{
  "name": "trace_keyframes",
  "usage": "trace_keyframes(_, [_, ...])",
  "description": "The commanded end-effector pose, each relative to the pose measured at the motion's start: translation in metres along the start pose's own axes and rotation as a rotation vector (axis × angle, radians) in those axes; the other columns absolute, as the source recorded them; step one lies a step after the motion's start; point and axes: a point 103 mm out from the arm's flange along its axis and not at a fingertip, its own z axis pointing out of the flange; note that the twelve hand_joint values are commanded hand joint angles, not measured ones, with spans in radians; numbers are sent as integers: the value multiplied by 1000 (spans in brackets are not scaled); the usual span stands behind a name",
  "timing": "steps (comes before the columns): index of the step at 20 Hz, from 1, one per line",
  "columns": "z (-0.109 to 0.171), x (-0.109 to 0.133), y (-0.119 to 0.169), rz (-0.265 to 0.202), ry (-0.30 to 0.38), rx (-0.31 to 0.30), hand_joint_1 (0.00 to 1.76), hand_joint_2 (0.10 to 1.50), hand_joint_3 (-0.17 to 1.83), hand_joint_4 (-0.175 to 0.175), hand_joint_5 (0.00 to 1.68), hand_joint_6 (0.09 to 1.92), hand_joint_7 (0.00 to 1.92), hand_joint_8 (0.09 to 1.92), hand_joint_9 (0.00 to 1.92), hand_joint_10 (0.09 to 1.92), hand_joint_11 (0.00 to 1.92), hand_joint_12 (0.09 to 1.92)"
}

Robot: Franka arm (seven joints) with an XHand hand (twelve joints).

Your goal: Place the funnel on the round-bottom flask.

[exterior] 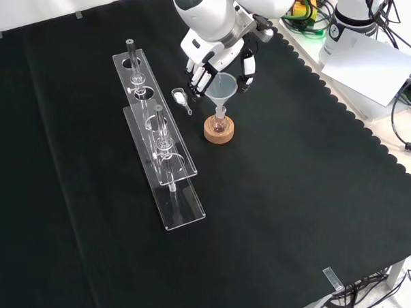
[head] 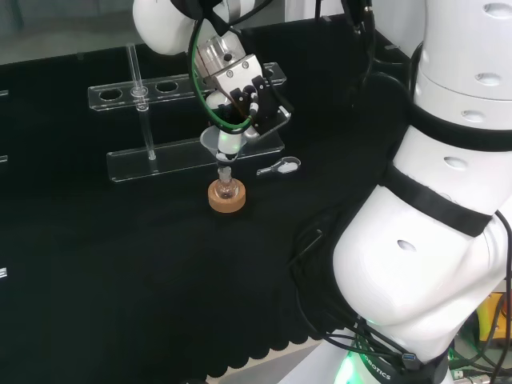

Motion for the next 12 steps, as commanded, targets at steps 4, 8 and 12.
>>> trace_keyframes(4, [3,-4,0,-21,9,4,951,644,811,-54,353,413,454,716,795,508,612,1260])
trace_keyframes(8, [6,-18,-1,-85,25,-3,907,622,796,-63,313,215,329,750,669,598,537,1287])
trace_keyframes(12, [8,-26,-2,-116,15,-4,886,611,782,-62,309,147,281,751,620,623,512,1298])
